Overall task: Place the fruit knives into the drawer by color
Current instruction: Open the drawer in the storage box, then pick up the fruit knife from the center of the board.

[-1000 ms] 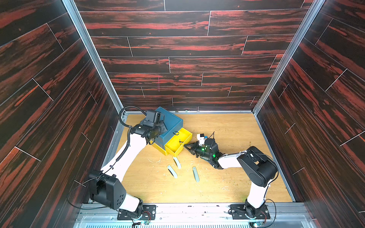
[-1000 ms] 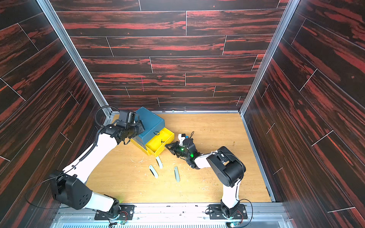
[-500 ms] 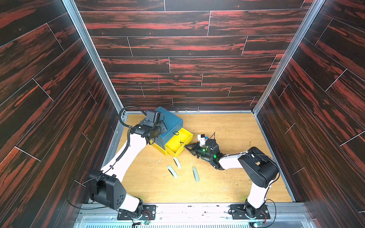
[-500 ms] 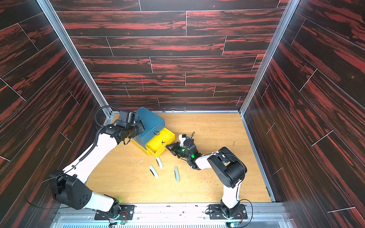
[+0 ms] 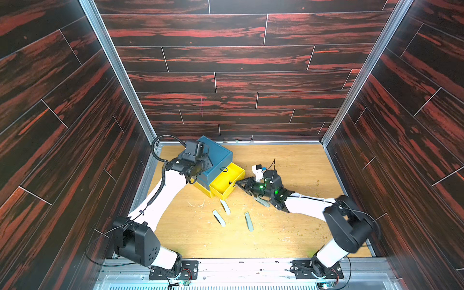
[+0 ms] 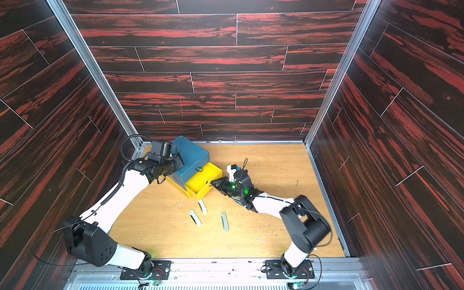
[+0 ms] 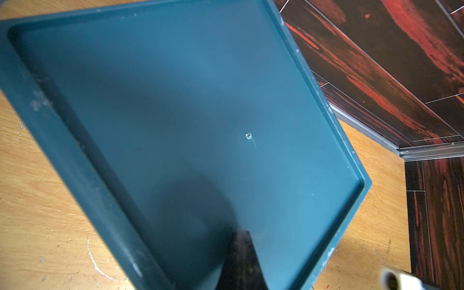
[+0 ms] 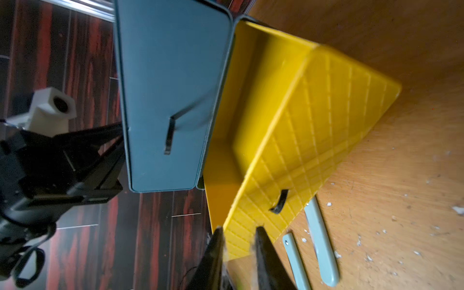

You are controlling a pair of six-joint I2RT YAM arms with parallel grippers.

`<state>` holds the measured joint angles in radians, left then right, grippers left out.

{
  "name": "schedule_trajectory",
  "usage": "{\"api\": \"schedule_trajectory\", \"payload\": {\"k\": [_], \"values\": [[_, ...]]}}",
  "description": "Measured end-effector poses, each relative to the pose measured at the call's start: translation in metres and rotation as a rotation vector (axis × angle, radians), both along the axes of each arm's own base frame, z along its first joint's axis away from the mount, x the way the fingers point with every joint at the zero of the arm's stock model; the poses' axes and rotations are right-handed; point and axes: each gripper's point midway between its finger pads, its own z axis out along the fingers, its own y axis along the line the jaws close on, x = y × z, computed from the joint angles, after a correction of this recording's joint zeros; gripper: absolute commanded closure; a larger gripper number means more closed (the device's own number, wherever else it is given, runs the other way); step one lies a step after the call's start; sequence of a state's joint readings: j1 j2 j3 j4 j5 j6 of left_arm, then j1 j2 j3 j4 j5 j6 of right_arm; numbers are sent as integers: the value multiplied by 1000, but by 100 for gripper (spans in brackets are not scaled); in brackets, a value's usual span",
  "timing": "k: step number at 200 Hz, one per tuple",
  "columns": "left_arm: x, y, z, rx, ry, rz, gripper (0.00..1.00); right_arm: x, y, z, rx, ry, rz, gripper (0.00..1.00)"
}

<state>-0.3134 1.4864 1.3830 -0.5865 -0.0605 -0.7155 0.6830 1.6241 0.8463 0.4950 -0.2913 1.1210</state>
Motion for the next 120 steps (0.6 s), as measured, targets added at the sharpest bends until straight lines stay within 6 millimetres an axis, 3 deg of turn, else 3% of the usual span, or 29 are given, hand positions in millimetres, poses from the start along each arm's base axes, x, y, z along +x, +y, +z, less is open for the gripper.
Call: {"api": "schedule_trajectory", "payload": {"k": [74, 120], "values": [[0, 0, 0, 0, 1, 0, 100, -28, -48, 16, -375, -26, 37, 66], [0, 0, 0, 0, 1, 0, 100, -44, -92, -18, -686, 46, 69, 62]]}}
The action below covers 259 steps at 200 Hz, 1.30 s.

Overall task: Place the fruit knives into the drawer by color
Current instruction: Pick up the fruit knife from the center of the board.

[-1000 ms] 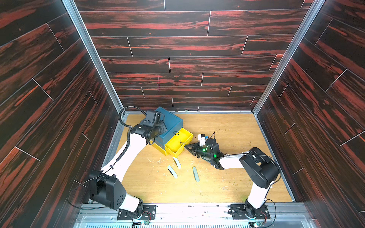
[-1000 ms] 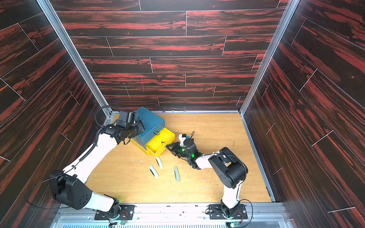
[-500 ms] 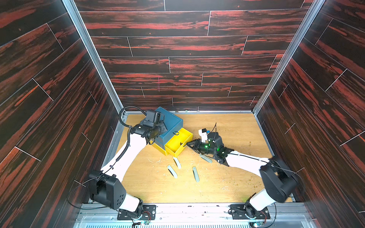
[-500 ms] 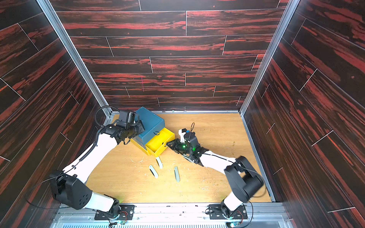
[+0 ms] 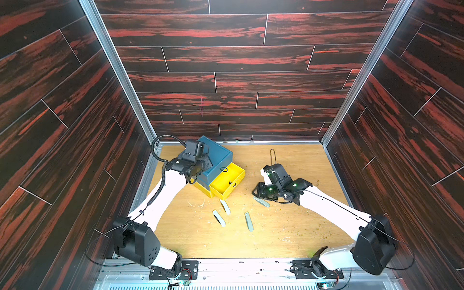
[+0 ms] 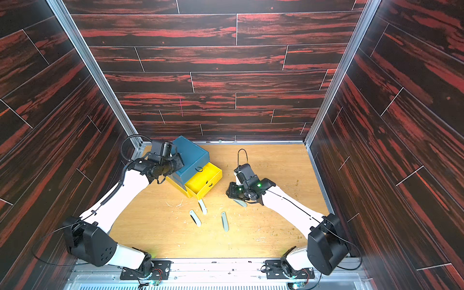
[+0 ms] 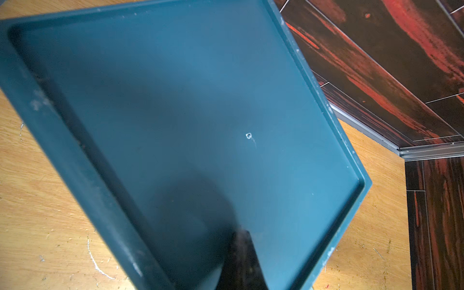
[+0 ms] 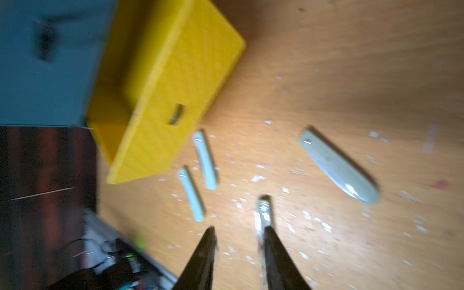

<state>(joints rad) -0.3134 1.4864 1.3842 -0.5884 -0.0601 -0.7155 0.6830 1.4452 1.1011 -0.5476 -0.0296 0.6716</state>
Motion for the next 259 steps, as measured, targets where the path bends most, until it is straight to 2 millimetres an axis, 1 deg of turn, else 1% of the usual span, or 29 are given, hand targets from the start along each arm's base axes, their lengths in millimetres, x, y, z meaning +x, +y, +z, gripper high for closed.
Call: {"api": "schedule_trajectory", "payload": {"k": [18, 44, 68, 82, 103, 177, 237, 259], "values": [[0, 0, 0, 0, 0, 0, 100, 2, -14, -18, -135, 19, 13, 58], [0, 0, 0, 0, 0, 0, 100, 9, -29, -37, -282, 33, 54, 53], [0, 0, 0, 0, 0, 0, 100, 15, -44, -52, -345, 56, 83, 48], [0, 0, 0, 0, 0, 0, 100, 20, -54, -60, -365, 70, 85, 47], [0, 0, 0, 0, 0, 0, 100, 26, -63, -66, -377, 78, 93, 46], [0, 0, 0, 0, 0, 0, 100, 30, -53, -96, -384, 97, 207, 46], [0, 0, 0, 0, 0, 0, 100, 31, -48, -100, -380, 80, 268, 46], [0, 0, 0, -2, 1, 2, 100, 31, -49, -108, -396, 92, 290, 44]]}}
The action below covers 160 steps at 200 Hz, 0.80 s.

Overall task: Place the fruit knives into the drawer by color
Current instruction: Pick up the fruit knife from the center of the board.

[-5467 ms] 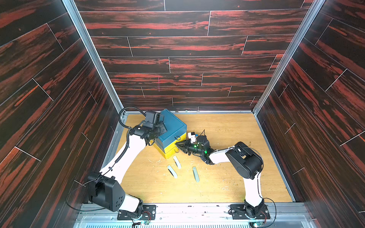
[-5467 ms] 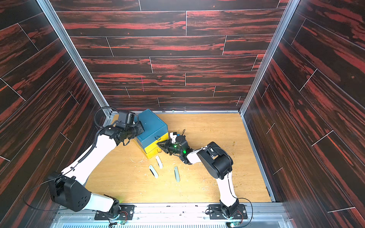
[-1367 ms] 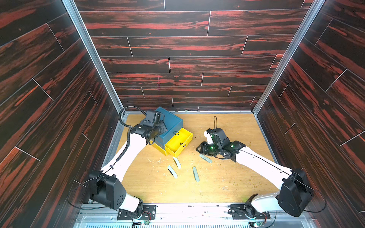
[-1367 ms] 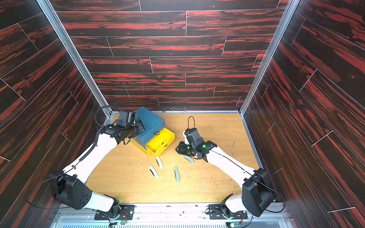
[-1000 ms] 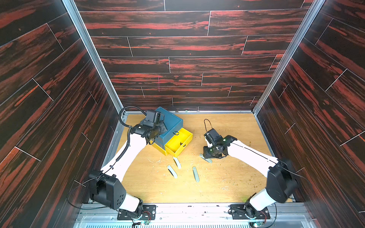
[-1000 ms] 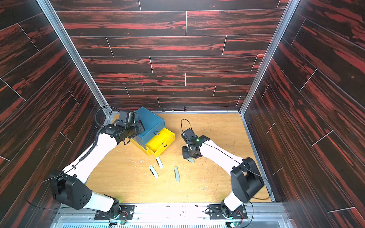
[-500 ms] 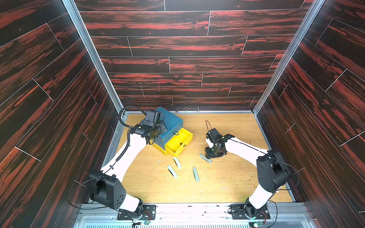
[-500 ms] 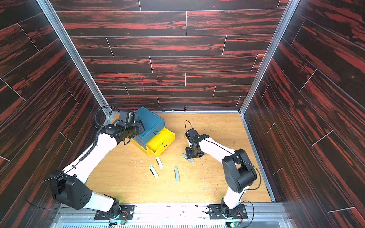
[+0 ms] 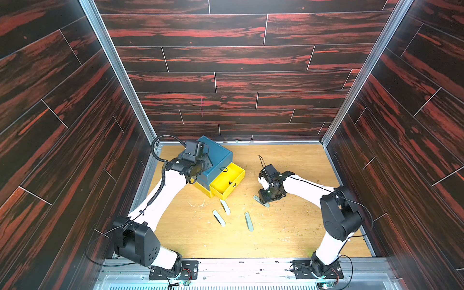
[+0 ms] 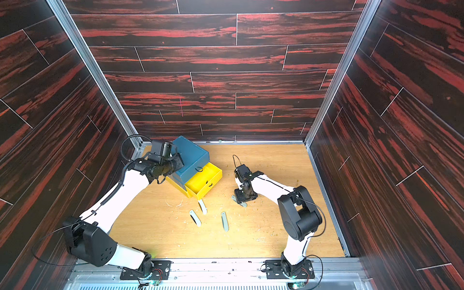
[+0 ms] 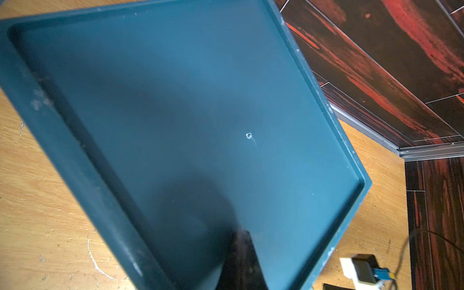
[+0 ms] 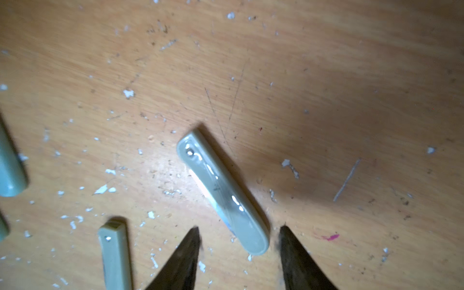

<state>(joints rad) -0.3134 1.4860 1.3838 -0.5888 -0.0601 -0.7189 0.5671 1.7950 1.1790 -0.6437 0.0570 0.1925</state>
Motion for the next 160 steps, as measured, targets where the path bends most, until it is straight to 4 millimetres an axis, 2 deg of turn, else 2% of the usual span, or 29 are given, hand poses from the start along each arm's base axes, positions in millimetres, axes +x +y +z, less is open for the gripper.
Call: {"api": "schedule_trajectory", "payload": {"k": [39, 99, 160], "values": [[0, 0, 0, 0, 0, 0, 100, 2, -1, -13, -32, 17, 31, 44], [0, 0, 0, 0, 0, 1, 100, 9, 4, -10, -26, 1, 54, 44], [0, 0, 0, 0, 0, 1, 100, 5, 10, -22, -41, 28, 82, 45]]}}
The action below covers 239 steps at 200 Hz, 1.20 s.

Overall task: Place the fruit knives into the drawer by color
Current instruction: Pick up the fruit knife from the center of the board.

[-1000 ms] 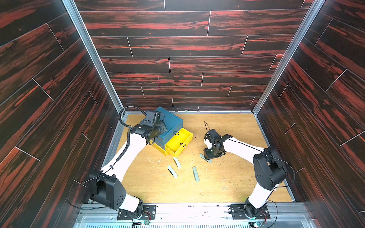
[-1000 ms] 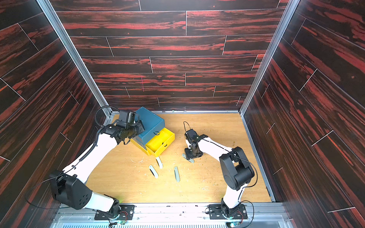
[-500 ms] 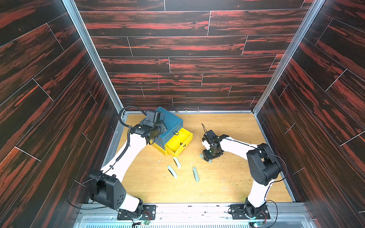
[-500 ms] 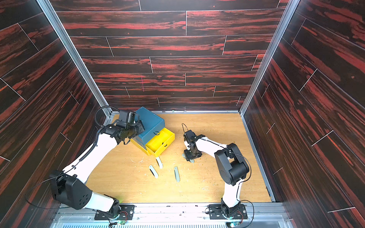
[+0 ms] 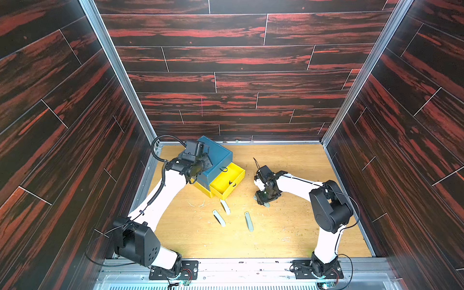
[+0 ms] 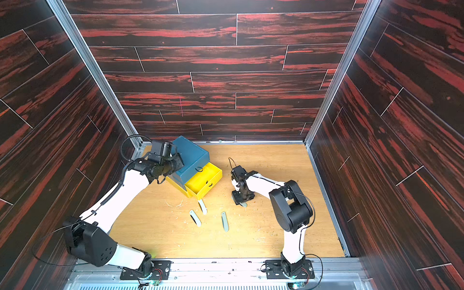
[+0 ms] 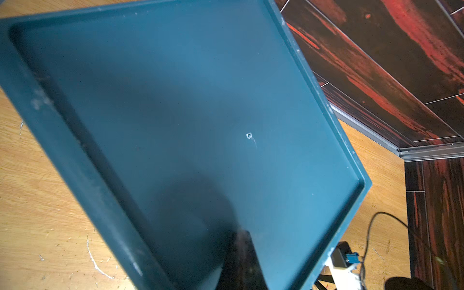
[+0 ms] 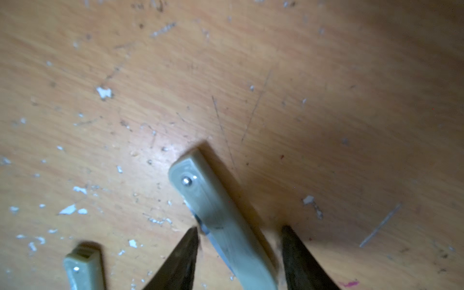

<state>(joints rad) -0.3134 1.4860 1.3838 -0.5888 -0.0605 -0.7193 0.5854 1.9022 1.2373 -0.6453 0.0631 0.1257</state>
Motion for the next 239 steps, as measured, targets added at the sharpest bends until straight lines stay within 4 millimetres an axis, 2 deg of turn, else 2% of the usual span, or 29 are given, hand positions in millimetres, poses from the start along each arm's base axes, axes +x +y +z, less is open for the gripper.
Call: {"api": "schedule_trajectory", "payload": {"k": [85, 98, 119, 161, 214, 239], "values": [[0, 1, 0, 5, 0, 3, 100, 1, -1, -2, -12, 1, -1, 55], [0, 1, 0, 6, 0, 4, 100, 1, -2, -2, -17, -2, -7, 59], [0, 1, 0, 6, 0, 4, 100, 3, -3, -3, -21, -11, -21, 74], [0, 1, 0, 5, 0, 5, 100, 2, -4, -3, -17, -11, -39, 86], [0, 1, 0, 5, -1, 5, 100, 1, -5, -2, -10, -15, -62, 92], [0, 1, 0, 5, 0, 4, 100, -5, -9, 0, -22, 4, -72, 92]]}}
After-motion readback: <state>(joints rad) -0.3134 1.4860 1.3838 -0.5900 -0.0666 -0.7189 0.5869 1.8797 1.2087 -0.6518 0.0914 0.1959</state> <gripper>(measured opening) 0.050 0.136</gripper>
